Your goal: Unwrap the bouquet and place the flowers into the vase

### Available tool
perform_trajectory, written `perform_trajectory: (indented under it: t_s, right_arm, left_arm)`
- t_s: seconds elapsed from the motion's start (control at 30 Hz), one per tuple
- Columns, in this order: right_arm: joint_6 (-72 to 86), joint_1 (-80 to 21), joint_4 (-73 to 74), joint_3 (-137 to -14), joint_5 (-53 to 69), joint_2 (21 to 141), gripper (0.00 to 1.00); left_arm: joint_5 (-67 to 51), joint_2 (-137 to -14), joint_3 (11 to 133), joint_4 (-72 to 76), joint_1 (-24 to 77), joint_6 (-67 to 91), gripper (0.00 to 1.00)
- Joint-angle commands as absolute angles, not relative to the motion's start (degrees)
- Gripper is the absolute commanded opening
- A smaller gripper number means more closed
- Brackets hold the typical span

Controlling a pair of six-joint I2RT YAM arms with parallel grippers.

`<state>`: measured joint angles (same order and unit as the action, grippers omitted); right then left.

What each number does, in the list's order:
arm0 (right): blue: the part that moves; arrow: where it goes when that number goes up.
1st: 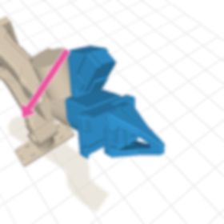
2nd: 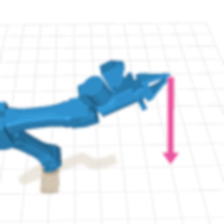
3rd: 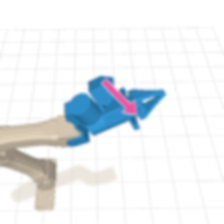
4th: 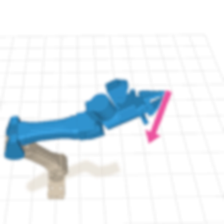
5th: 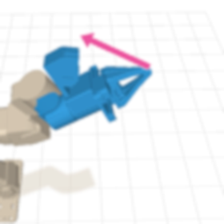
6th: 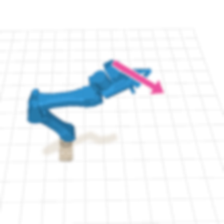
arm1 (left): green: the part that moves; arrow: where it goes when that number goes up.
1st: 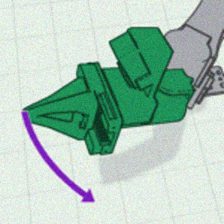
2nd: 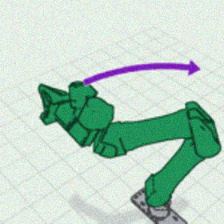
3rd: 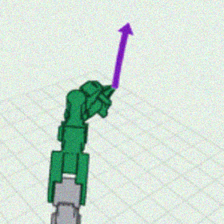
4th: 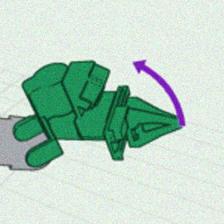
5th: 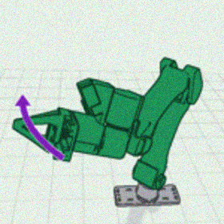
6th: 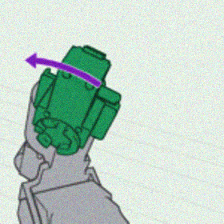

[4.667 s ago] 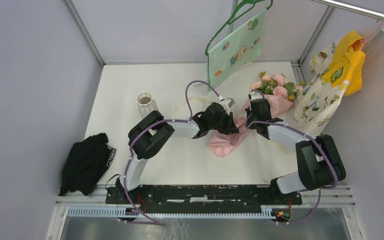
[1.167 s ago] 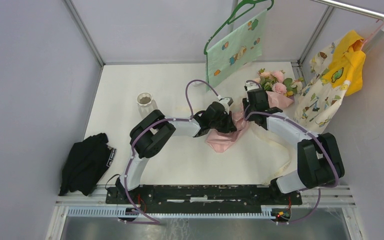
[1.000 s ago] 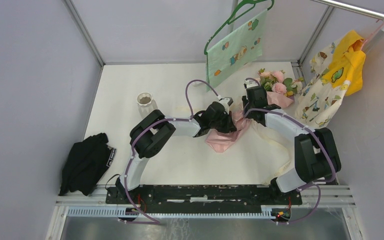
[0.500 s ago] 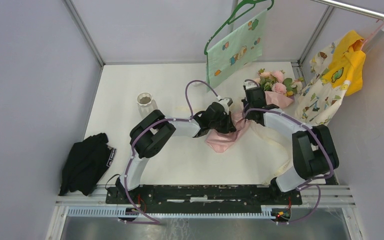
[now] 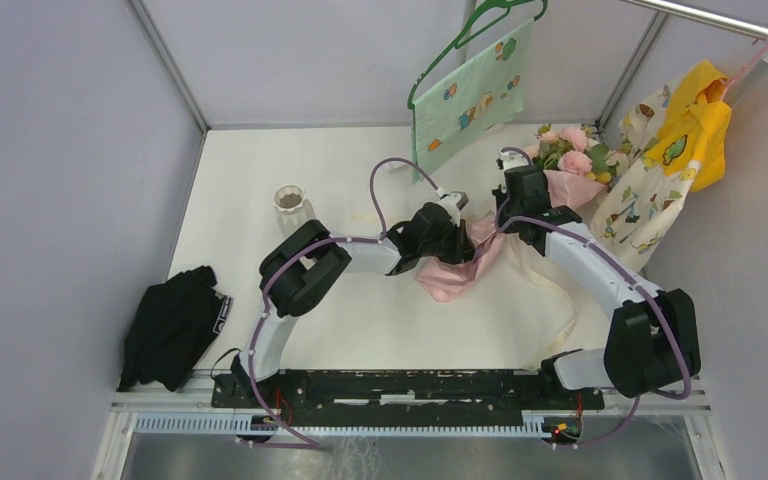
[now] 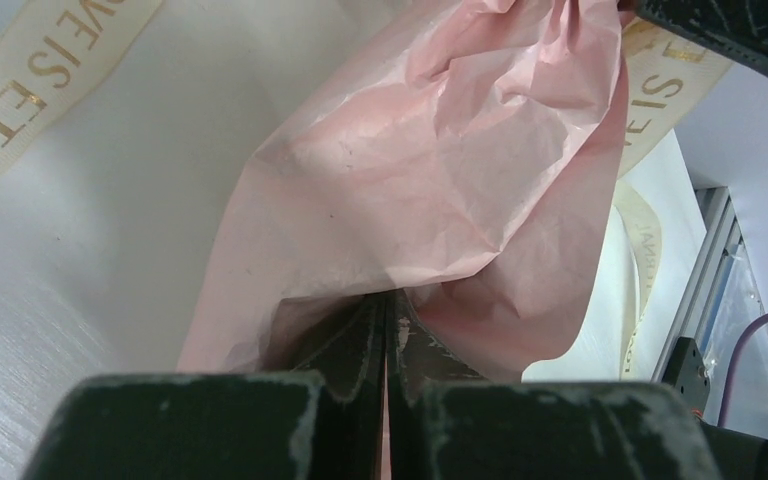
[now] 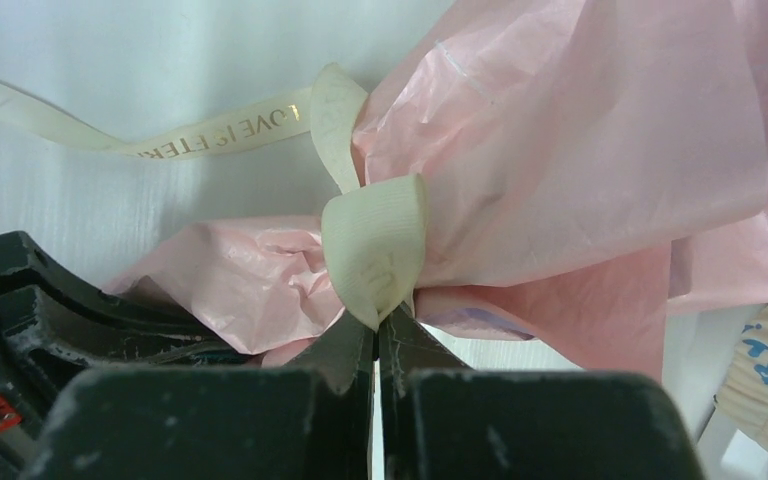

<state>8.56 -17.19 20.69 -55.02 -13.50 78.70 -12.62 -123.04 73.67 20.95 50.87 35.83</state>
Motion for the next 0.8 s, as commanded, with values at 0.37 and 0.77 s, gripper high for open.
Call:
perform_trajectory:
  t_s: [0.37, 0.77]
  right_arm:
    - [10.2, -16.4, 12.8, -48.2, -19.1, 73.1, 0.00]
    - [13.8, -15.1, 8.7, -34.9, -13.8, 69.1, 0.00]
  left_arm:
    - [-8.5, -113.4, 77.9, 10.0, 50.7, 26.1, 0.17]
    - [-20.9, -112.5, 76.0, 18.0, 48.3, 23.5, 0.45]
